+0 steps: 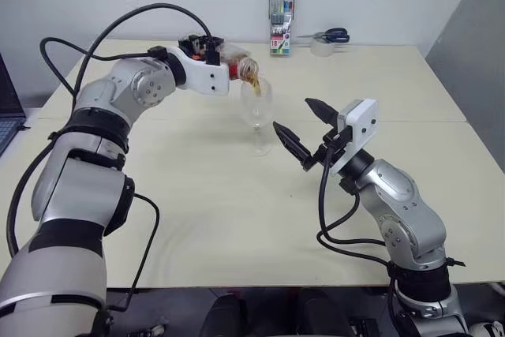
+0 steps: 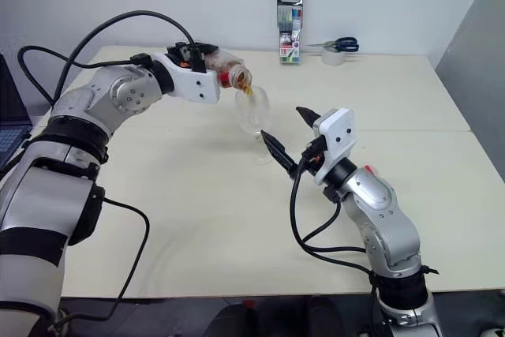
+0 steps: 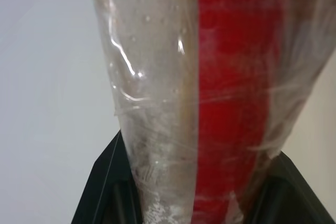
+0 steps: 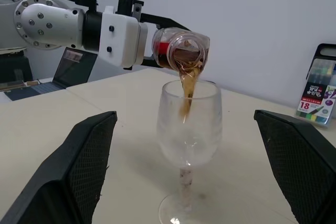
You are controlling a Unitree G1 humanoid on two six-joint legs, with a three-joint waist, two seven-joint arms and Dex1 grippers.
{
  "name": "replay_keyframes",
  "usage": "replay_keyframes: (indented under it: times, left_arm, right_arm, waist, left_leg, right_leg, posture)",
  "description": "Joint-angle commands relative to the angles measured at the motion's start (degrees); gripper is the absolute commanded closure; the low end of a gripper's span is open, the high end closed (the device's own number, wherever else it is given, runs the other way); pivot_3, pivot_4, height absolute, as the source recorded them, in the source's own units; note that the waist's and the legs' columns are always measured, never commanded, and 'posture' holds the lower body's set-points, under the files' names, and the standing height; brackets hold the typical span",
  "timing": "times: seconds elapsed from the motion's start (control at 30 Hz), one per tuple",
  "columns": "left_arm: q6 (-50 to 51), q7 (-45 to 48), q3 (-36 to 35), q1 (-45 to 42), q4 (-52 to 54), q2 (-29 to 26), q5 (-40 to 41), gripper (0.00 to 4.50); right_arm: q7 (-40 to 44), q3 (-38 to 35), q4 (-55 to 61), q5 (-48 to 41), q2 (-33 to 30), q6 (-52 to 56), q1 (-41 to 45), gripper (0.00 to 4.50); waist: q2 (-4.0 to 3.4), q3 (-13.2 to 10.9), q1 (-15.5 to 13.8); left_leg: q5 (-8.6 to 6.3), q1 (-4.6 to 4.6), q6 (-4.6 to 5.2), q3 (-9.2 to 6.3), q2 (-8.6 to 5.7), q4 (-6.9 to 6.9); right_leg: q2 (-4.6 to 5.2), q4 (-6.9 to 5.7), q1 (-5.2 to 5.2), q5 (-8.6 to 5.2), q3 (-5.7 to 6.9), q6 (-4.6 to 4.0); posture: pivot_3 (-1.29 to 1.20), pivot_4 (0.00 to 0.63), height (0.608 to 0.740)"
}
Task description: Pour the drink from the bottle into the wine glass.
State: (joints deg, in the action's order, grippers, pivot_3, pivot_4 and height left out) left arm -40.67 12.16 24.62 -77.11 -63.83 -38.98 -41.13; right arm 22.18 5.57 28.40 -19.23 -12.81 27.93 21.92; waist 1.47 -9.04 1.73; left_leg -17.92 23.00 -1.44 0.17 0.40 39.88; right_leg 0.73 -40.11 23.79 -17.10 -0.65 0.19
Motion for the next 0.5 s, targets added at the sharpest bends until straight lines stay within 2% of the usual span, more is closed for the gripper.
replay_keyframes:
  times: [0.03, 0.5]
  left_arm:
    - [-0.6, -2.1, 0.3, -3.1, -0.1, -1.3, -0.7, 2.76]
    - [-0.8, -3.1, 1.0, -4.2, -1.5, -1.7, -1.7, 2.76]
  right_arm:
    - [-0.2, -1.2, 2.0, -0.4, -0.1, -1.5, 1.0, 0.00]
    - [0.0, -0.8, 2.1, -0.2, -0.3, -1.3, 1.6, 0.00]
  waist:
    - [0.00, 0.0, 0.0]
    - [0.00, 0.0, 0.0]
  left_leg:
    - [0.00, 0.00, 0.00, 0.00, 0.00, 0.00]
    - [0.00, 0.00, 0.00, 0.01, 0.00, 0.02]
  right_leg:
    - [0.00, 0.00, 0.00, 0.00, 0.00, 0.00]
    - [0.00, -0.02, 0.01, 0.00, 0.00, 0.00]
  posture:
    - [0.00, 0.150, 0.740]
    - [0.00, 0.150, 0.740]
